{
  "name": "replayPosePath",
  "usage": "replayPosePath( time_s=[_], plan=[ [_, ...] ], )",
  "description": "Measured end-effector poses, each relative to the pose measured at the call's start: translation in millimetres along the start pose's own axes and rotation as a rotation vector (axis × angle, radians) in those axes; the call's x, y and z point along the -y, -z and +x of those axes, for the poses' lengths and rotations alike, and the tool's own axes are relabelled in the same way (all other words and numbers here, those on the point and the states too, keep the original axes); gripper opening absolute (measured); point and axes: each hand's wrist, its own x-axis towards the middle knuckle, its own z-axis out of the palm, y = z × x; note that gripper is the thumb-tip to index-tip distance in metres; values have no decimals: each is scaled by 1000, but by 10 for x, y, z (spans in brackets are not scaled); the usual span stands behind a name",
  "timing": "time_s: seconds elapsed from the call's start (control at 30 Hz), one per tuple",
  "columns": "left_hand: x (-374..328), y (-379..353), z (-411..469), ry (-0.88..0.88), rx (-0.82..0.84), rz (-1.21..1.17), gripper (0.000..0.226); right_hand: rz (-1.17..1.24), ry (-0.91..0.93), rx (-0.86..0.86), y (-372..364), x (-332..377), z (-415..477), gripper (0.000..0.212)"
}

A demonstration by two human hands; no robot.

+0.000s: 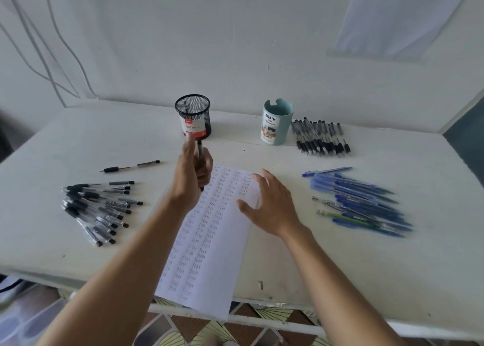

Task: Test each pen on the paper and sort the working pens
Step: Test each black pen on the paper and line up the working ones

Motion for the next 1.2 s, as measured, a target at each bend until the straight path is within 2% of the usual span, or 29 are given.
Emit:
replayPosePath(
  time_s=[0.1, 0.17, 0.23, 0.3, 0.4, 0.47, 0.6, 0.67, 0.73, 0.77, 0.9, 1.03, 1.2],
  plan=[
    [66, -89, -13, 79, -11, -165, 49, -94, 22, 7, 25, -132, -50, 101],
    [95, -135, -18, 99, 4, -264, 50, -135, 28, 27, 22, -187, -77, 105],
    [133, -174, -4, 99, -26, -261, 47, -167, 40, 66, 20, -205, -86, 107],
    [192, -215, 30, 56, -92, -147, 19, -188, 44, 101, 23, -194, -89, 108],
    [265, -261, 66, 34, -161, -107, 36, -190, 32, 114, 22, -174, -86, 109],
    [311, -261, 74, 13, -148, -115, 32, -201, 22, 120, 15, -157, -88, 112],
    [393, -302, 85, -6, -73, 97, 58, -190, 11, 105, 3, -145, -84, 111],
    [443, -321, 93, -29, -107, 296, 46, -185, 15, 92, -4, -151, -88, 112],
    [489, -310, 83, -61, -159, 499, 17, -176, 15, 86, -9, -158, -89, 112],
    [496, -303, 70, -75, -175, 566, 11, -172, 15, 87, -11, -161, -88, 113],
    [496, -292, 52, -42, -214, 692, 18, -162, 15, 81, -22, -176, -82, 114],
    [540, -253, 83, 39, -264, 701, 20, -151, 24, 67, -30, -177, -83, 114],
    [522, -265, 105, 28, -231, 794, 24, -143, 24, 58, -21, -177, -87, 112]
  ],
)
